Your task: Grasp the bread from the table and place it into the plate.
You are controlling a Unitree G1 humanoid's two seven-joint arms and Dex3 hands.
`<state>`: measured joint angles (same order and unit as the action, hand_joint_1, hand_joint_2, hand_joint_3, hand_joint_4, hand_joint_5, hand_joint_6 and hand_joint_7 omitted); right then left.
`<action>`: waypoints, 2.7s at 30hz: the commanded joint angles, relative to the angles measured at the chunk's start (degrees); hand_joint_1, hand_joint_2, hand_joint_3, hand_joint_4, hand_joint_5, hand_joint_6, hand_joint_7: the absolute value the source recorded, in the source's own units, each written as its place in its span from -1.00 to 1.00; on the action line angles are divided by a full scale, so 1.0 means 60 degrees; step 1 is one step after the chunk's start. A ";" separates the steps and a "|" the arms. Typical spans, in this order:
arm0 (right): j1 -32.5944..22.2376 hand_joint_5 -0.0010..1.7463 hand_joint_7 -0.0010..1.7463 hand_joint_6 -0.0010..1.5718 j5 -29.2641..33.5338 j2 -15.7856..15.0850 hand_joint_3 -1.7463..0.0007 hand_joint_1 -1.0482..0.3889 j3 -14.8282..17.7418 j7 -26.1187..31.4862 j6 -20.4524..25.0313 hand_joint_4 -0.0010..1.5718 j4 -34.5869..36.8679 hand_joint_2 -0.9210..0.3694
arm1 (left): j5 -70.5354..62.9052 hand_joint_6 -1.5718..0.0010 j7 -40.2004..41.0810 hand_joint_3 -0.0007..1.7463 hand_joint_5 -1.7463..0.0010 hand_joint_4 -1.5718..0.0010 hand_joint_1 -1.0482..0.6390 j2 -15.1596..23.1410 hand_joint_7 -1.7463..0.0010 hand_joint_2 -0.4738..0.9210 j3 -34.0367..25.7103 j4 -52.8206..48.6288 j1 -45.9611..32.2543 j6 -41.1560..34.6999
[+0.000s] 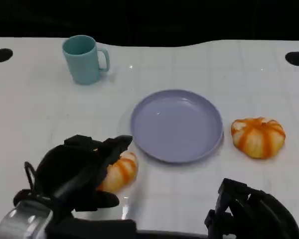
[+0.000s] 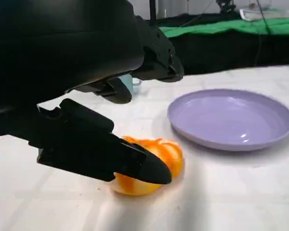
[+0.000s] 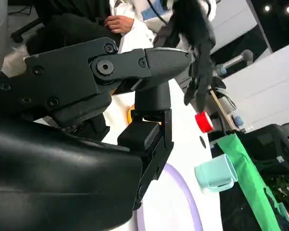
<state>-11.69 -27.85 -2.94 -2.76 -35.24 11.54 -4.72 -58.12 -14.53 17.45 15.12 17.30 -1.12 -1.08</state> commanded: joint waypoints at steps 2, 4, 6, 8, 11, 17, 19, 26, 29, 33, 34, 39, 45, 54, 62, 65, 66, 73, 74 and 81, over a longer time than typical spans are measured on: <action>-0.0058 0.84 0.61 -0.04 -0.0032 -0.0083 0.72 -0.53 0.0044 0.0024 0.0011 0.08 -0.0022 -1.00 | -0.0836 0.62 0.0255 -1.00 0.69 0.60 -0.46 0.0035 0.98 0.88 0.0571 -0.0854 0.0566 -0.0460; -0.0063 0.84 0.61 -0.05 -0.0018 -0.0088 0.72 -0.53 0.0039 0.0012 -0.0013 0.08 -0.0016 -1.00 | -0.1053 0.60 0.0229 -1.00 0.70 0.59 -0.46 -0.0009 0.98 0.87 0.0756 -0.1039 0.0733 -0.0650; -0.0064 0.84 0.61 -0.05 0.0017 -0.0092 0.72 -0.54 0.0032 0.0046 -0.0016 0.08 -0.0022 -1.00 | -0.1168 0.61 0.0169 -1.00 0.72 0.60 -0.46 -0.0065 0.99 0.86 0.0915 -0.1285 0.0911 -0.0826; -0.0069 0.84 0.62 -0.04 0.0031 -0.0092 0.73 -0.55 0.0029 0.0090 0.0016 0.08 -0.0041 -1.00 | -0.1169 0.62 0.0163 -1.00 0.73 0.60 -0.46 -0.0129 0.99 0.85 0.1048 -0.1621 0.1099 -0.0970; -0.0067 0.84 0.61 -0.04 -0.0004 -0.0085 0.73 -0.54 0.0029 0.0077 0.0015 0.08 -0.0027 -1.00 | -0.1156 0.63 0.0200 -1.00 0.74 0.60 -0.46 -0.0221 1.00 0.84 0.1212 -0.2167 0.1382 -0.1148; -0.0047 0.83 0.61 -0.05 -0.0026 -0.0077 0.72 -0.53 0.0038 0.0043 -0.0017 0.08 0.0037 -1.00 | -0.1061 0.64 0.0711 -1.00 0.75 0.58 -0.47 -0.0426 1.00 0.84 0.1525 -0.3530 0.2044 -0.1354; -0.0038 0.83 0.61 -0.05 -0.0026 -0.0089 0.72 -0.53 0.0038 0.0033 -0.0008 0.08 0.0049 -1.00 | -0.0986 0.64 0.0883 -1.00 0.75 0.56 -0.46 -0.0484 1.00 0.83 0.1617 -0.3972 0.2252 -0.1379; -0.0070 0.84 0.60 -0.05 0.0032 -0.0082 0.72 -0.54 0.0009 0.0081 -0.0044 0.08 0.0001 -1.00 | -0.0720 0.57 0.1059 -0.99 0.78 0.49 -0.43 -0.0460 0.98 0.85 0.2005 -0.5323 0.2869 -0.1452; -0.0105 0.84 0.60 -0.05 0.0014 -0.0085 0.73 -0.54 0.0002 0.0092 -0.0018 0.08 -0.0052 -1.00 | -0.0515 0.47 0.1150 -0.99 0.76 0.34 -0.38 -0.0392 0.96 0.87 0.2153 -0.5830 0.3043 -0.1366; -0.0105 0.85 0.61 -0.05 0.0005 -0.0095 0.73 -0.55 0.0007 0.0067 -0.0037 0.07 -0.0045 -1.00 | -0.0387 0.03 0.1637 -1.00 -0.02 0.14 -0.26 -0.0259 0.94 0.92 0.2388 -0.6391 0.3170 -0.1118; -0.0100 0.85 0.61 -0.05 0.0006 -0.0096 0.73 -0.55 0.0009 0.0055 -0.0050 0.07 -0.0030 -1.00 | -0.0340 -0.07 0.1825 -0.99 -0.22 0.12 -0.24 -0.0221 0.92 0.94 0.2430 -0.6525 0.3197 -0.0995; -0.0093 0.85 0.61 -0.05 -0.0039 -0.0097 0.72 -0.53 0.0025 0.0031 -0.0022 0.07 -0.0020 -1.00 | 0.0039 -0.35 0.3007 -0.90 -0.72 0.06 -0.17 -0.0093 0.81 1.00 0.2522 -0.7316 0.3283 -0.0288; -0.0109 0.84 0.61 -0.06 -0.0062 -0.0115 0.73 -0.53 0.0030 -0.0013 -0.0034 0.07 -0.0007 -1.00 | -0.0045 -0.47 0.4039 -0.70 -0.90 0.08 -0.14 0.0087 0.81 1.00 0.2837 -0.8111 0.3424 0.0107; -0.0129 0.84 0.61 -0.06 -0.0058 -0.0126 0.73 -0.52 0.0055 0.0007 -0.0024 0.08 -0.0010 -1.00 | 0.0002 -0.02 0.6289 -0.74 -1.00 0.04 -0.12 0.0029 -0.07 1.00 0.2992 -0.8803 0.3460 0.0512; -0.0104 0.84 0.59 -0.05 -0.0077 -0.0128 0.73 -0.54 0.0075 -0.0046 -0.0043 0.08 0.0040 -1.00 | 0.0211 0.24 0.7387 -0.68 -1.00 0.05 -0.06 0.0285 -0.74 1.00 0.2855 -0.8361 0.3161 0.0841; -0.0104 0.84 0.58 -0.04 -0.0063 -0.0120 0.74 -0.54 0.0083 -0.0005 -0.0011 0.09 0.0025 -1.00 | 0.0513 0.30 0.7533 -0.61 -1.00 0.06 0.00 0.0461 -0.95 1.00 0.2597 -0.7885 0.2867 0.1151; -0.0099 0.84 0.58 -0.04 -0.0077 -0.0118 0.74 -0.54 0.0086 -0.0010 0.0008 0.09 0.0021 -1.00 | 0.0596 0.31 0.7514 -0.59 -1.00 0.06 0.01 0.0538 -0.97 1.00 0.2504 -0.7669 0.2764 0.1211; -0.0112 0.83 0.57 -0.03 -0.0078 -0.0048 0.74 -0.53 0.0052 0.0105 0.0109 0.09 -0.0064 -1.00 | 0.0953 0.27 0.7119 -0.34 -1.00 0.01 0.07 0.0955 -1.00 0.83 0.1888 -0.6245 0.2244 0.1251; -0.0120 0.83 0.57 -0.04 -0.0081 -0.0041 0.74 -0.53 0.0048 0.0117 0.0121 0.09 -0.0081 -1.00 | 0.1019 0.27 0.7068 -0.27 -1.00 0.00 0.07 0.0984 -1.00 0.79 0.1803 -0.6075 0.2184 0.1286; -0.0122 0.84 0.60 -0.05 0.0021 -0.0044 0.73 -0.54 0.0001 0.0132 0.0031 0.08 -0.0084 -1.00 | 0.1287 0.28 0.6551 -0.23 -1.00 0.01 0.03 0.0958 -1.00 0.65 0.1349 -0.4875 0.2064 0.1353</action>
<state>-12.11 -27.74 -2.77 -3.10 -34.71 12.10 -4.88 -51.51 25.08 22.64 24.68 -13.63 11.30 6.28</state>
